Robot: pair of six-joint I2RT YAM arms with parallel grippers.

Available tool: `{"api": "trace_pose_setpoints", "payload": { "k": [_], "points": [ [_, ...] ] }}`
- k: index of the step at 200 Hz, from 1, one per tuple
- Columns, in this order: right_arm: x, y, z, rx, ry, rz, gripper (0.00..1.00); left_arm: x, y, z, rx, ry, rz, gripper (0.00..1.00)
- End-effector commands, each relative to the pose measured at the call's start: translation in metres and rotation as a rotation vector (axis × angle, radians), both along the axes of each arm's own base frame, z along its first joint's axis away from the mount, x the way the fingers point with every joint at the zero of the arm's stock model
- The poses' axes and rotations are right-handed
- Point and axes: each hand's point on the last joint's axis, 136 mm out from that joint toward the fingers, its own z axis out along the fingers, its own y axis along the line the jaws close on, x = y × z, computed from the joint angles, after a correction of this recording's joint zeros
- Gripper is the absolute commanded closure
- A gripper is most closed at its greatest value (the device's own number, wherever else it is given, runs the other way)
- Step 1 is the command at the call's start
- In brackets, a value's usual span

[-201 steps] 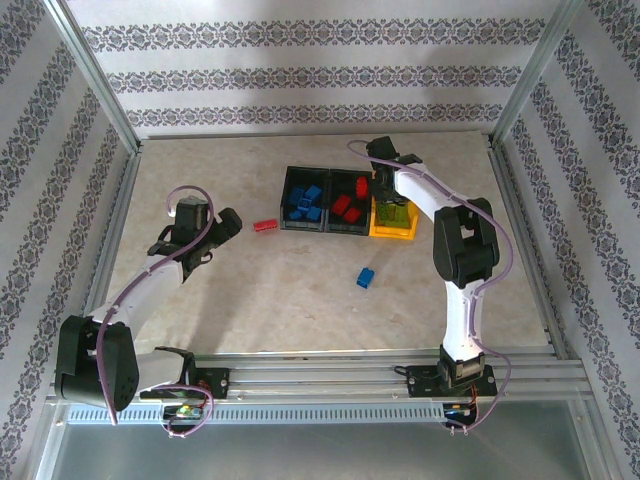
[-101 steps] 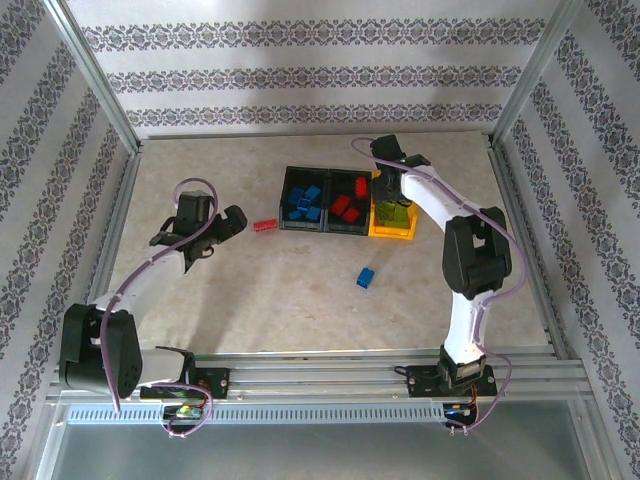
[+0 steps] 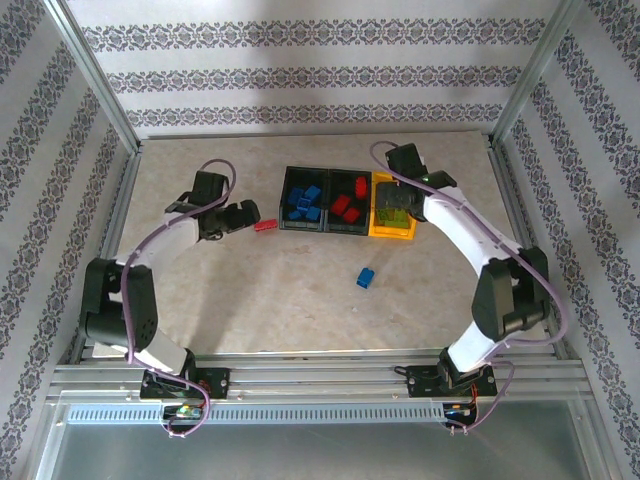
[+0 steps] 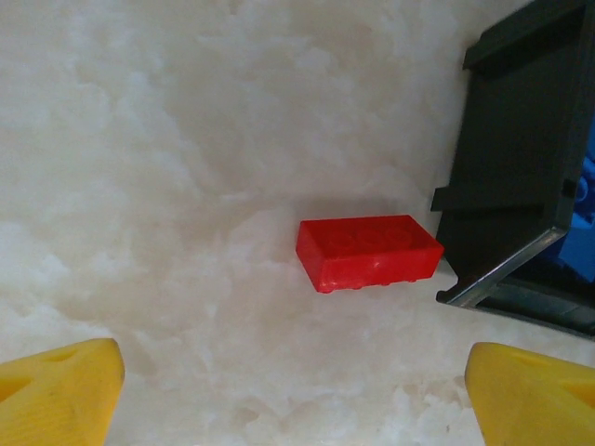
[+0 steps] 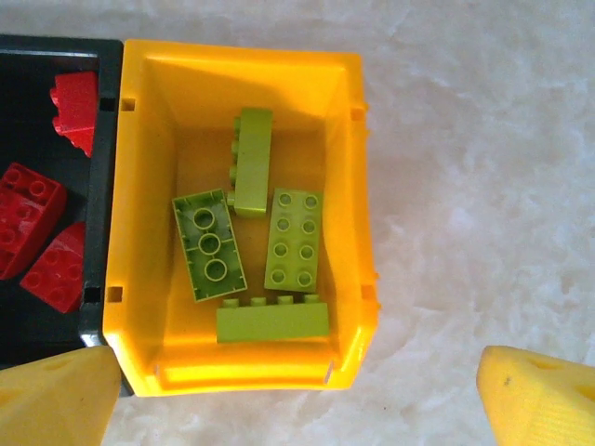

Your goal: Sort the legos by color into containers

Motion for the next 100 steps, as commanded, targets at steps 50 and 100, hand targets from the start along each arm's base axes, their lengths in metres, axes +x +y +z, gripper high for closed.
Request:
{"api": "trace_pose_setpoints", "payload": {
  "k": [50, 100],
  "points": [
    [-0.03, -0.009, 0.034, 0.057, -0.109, -0.062, 0.02, -0.002, -0.008, -0.026, 0.325, 0.157, -0.301, 0.06],
    [-0.04, -0.013, 0.03, 0.065, -0.102, -0.078, 0.02, 0.012, -0.015, -0.043, 0.484, 0.171, -0.473, 0.08]
  ]
}}
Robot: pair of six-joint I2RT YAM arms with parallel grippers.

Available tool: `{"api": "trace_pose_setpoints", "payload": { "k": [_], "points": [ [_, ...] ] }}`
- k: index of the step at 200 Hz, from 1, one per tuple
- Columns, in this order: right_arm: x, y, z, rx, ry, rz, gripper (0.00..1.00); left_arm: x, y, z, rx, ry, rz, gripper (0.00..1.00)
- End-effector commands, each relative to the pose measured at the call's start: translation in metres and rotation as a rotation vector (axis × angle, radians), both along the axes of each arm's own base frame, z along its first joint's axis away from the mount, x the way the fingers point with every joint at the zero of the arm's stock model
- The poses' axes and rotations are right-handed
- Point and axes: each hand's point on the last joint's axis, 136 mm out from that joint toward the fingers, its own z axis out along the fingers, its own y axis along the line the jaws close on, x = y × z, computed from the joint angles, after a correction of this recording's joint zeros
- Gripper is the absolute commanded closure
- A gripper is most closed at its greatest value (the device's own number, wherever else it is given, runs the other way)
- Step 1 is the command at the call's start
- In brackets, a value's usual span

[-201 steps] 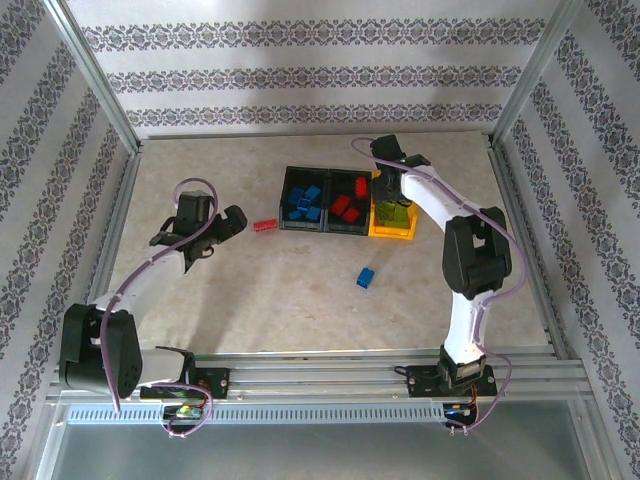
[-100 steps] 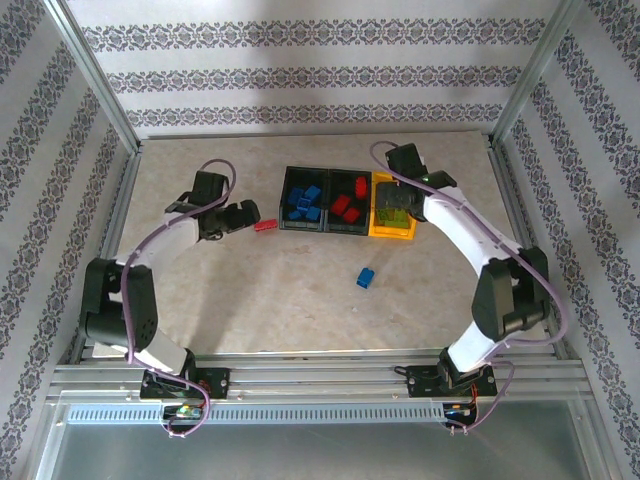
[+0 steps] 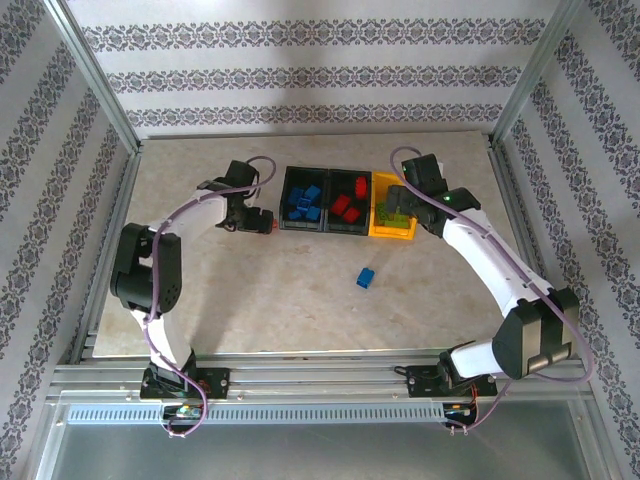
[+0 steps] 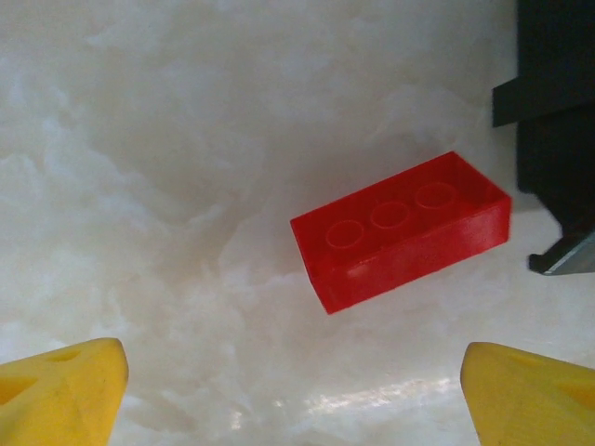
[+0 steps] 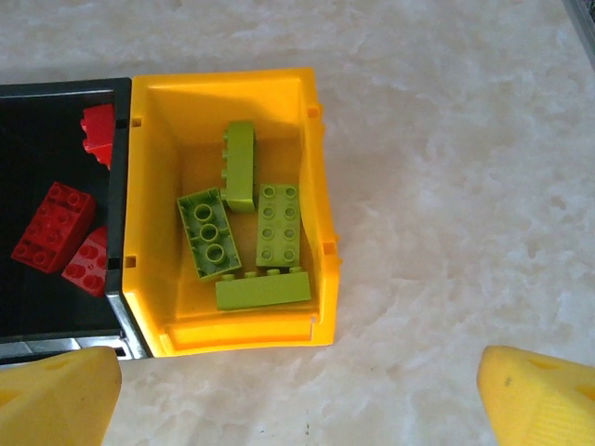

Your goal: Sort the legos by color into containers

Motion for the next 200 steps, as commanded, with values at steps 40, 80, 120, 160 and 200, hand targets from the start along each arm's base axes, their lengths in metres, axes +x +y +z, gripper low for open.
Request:
{"api": "trace_pose_setpoints", "payload": {
  "k": [40, 80, 120, 160, 200],
  "points": [
    [-0.01, -0.003, 0.002, 0.004, -0.018, -0.032, 0.02, 0.008, -0.005, -0.02, 0.158, 0.055, -0.223, 0.08],
    [-0.012, -0.005, 0.005, 0.004, -0.028, -0.034, 0.02, 0.021, -0.01, -0.03, 0.168, 0.048, -0.255, 0.1],
    [-0.014, -0.006, 0.007, 0.008, -0.032, -0.036, 0.02, 0.031, -0.013, -0.035, 0.174, 0.043, -0.277, 0.15],
    [-0.014, -0.004, 0.006, 0.014, -0.029, -0.035, 0.02, 0.037, -0.019, -0.04, 0.154, 0.04, -0.292, 0.25],
    [-0.013, -0.003, 0.005, 0.018, -0.025, -0.031, 0.02, 0.036, -0.021, -0.047, 0.142, 0.061, -0.291, 0.39]
  ]
}}
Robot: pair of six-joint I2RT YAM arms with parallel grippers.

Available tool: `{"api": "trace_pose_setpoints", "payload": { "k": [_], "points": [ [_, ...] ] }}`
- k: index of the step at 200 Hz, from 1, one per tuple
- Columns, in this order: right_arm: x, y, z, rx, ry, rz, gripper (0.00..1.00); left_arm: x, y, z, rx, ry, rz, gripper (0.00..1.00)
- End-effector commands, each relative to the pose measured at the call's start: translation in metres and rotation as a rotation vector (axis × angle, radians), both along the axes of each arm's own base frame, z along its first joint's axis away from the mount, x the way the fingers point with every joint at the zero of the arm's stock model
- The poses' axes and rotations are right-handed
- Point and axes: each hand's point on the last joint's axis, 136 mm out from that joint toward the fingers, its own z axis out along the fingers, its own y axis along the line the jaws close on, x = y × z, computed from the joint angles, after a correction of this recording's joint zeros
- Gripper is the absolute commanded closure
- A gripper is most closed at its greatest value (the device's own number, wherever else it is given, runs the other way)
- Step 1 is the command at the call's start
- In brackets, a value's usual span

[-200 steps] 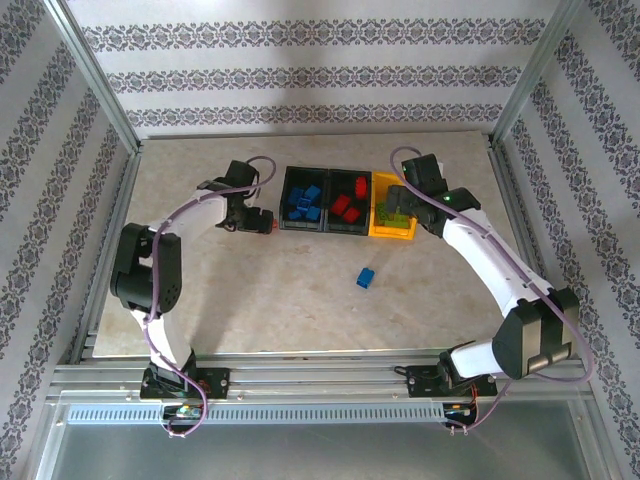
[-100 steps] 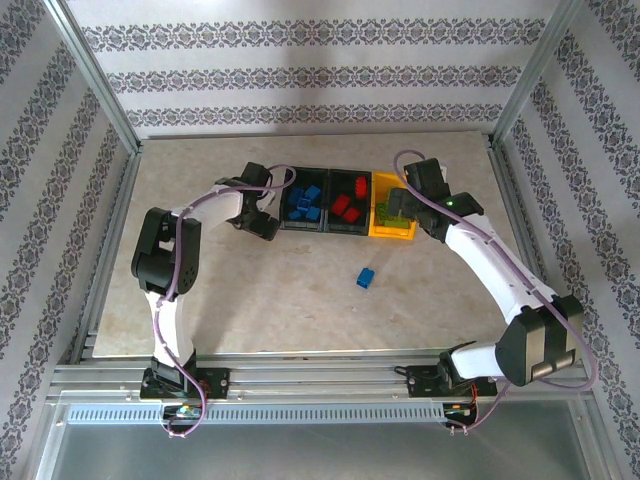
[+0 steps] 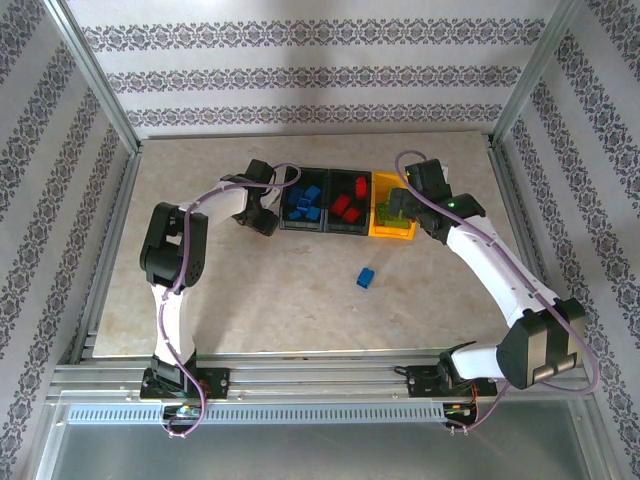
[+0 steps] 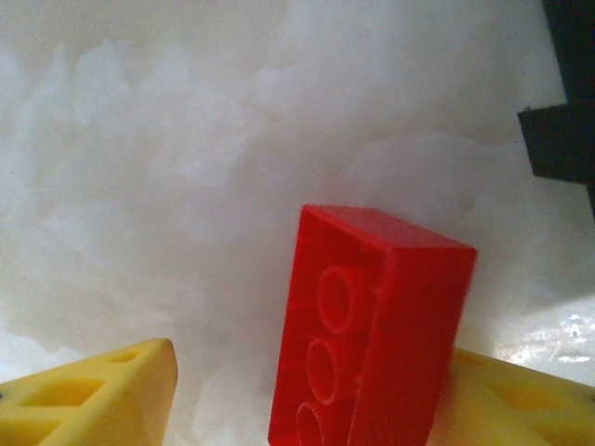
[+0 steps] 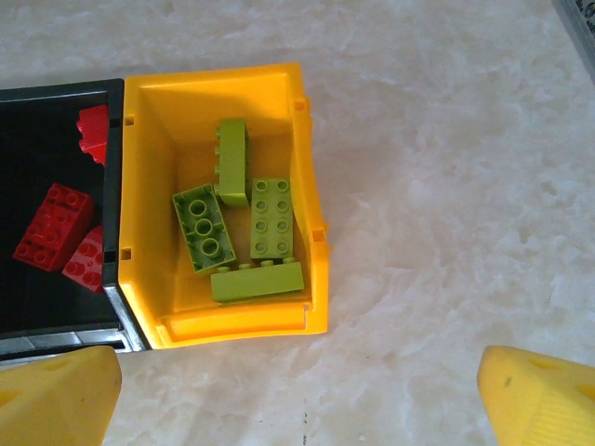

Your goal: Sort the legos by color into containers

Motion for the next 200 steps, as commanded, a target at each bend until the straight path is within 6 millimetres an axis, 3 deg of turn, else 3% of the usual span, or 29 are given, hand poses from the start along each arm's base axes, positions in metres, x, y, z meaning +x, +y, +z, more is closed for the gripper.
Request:
{"api": "trace_pose_setpoints", "payload": {
  "k": [1, 32, 65, 102, 136, 200],
  "points": [
    [-0.003, 0.002, 0.001, 0.001, -0.007, -0.008, 0.02, 0.001, -0.007, -0.003, -0.005, 0.01, -0.026, 0.4],
    [-0.003, 0.003, 0.0, 0.004, -0.004, -0.008, 0.02, -0.002, -0.007, -0.005, -0.014, 0.019, -0.016, 0.6],
    [0.0, 0.006, -0.002, 0.014, 0.001, -0.004, 0.02, -0.006, -0.007, -0.006, -0.025, 0.024, 0.001, 0.72],
    [0.001, 0.008, -0.005, 0.016, 0.008, -0.004, 0.02, -0.01, -0.006, -0.001, -0.029, 0.016, 0.022, 0.75],
    [0.0, 0.009, -0.006, 0.021, 0.009, -0.005, 0.02, -0.012, -0.001, 0.015, -0.028, -0.018, 0.054, 0.76],
    [-0.004, 0.01, -0.012, 0.038, 0.015, -0.011, 0.02, -0.015, -0.002, 0.076, -0.104, -0.129, 0.14, 0.77]
  ]
}}
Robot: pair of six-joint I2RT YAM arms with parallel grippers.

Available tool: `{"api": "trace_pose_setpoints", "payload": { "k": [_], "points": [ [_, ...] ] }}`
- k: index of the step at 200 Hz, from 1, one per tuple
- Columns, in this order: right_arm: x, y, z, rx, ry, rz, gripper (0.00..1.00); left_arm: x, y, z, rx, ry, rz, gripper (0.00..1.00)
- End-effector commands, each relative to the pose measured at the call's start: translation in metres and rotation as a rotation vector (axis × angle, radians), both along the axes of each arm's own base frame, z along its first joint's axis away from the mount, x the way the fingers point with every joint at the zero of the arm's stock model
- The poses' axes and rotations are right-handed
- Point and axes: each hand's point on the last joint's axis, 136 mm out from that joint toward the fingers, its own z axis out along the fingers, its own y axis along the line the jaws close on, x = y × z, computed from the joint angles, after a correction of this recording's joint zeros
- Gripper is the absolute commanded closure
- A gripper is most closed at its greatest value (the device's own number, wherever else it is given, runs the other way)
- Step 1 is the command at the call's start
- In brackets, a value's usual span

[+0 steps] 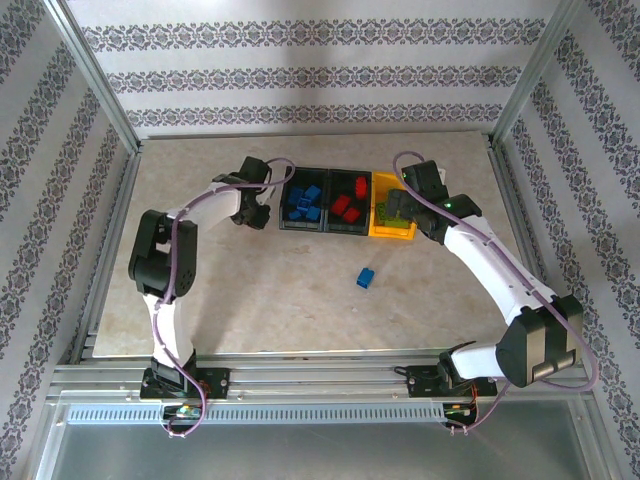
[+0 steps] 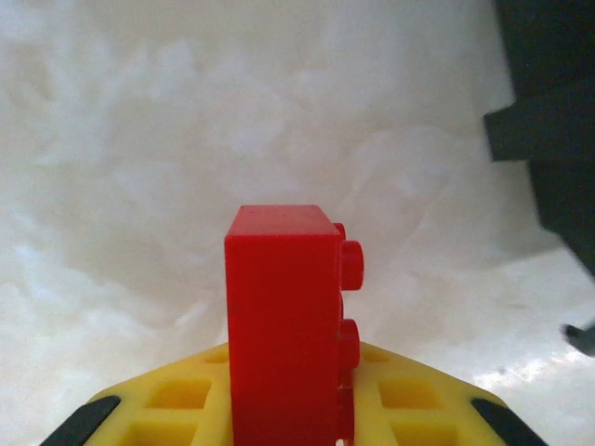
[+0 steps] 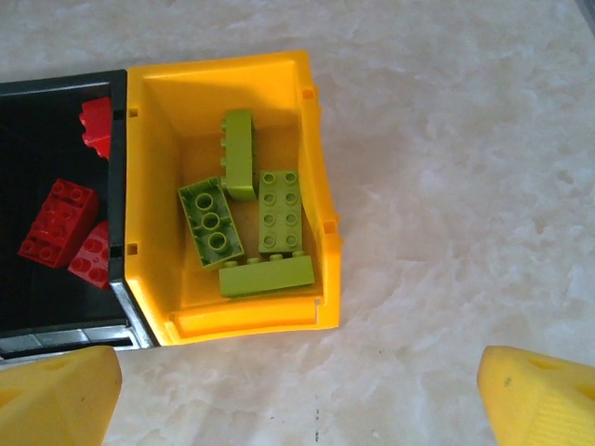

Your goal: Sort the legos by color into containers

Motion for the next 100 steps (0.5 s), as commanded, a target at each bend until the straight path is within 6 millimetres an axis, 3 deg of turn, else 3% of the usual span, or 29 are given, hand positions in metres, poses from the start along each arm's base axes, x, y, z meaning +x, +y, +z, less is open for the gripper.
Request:
{"api": "trace_pose_setpoints", "payload": {
  "k": [1, 47, 100],
  "points": [
    [-0.003, 0.005, -0.004, 0.022, 0.002, -0.002, 0.02, -0.008, -0.004, 0.038, -0.051, -0.058, 0.051, 0.77],
    [-0.004, 0.007, -0.008, 0.051, -0.002, -0.018, 0.02, -0.015, -0.051, 0.08, -0.171, -0.133, 0.014, 0.75],
    [-0.009, 0.006, -0.008, 0.059, -0.014, -0.021, 0.02, -0.013, -0.145, 0.102, -0.335, -0.154, -0.067, 0.75]
  ]
}}
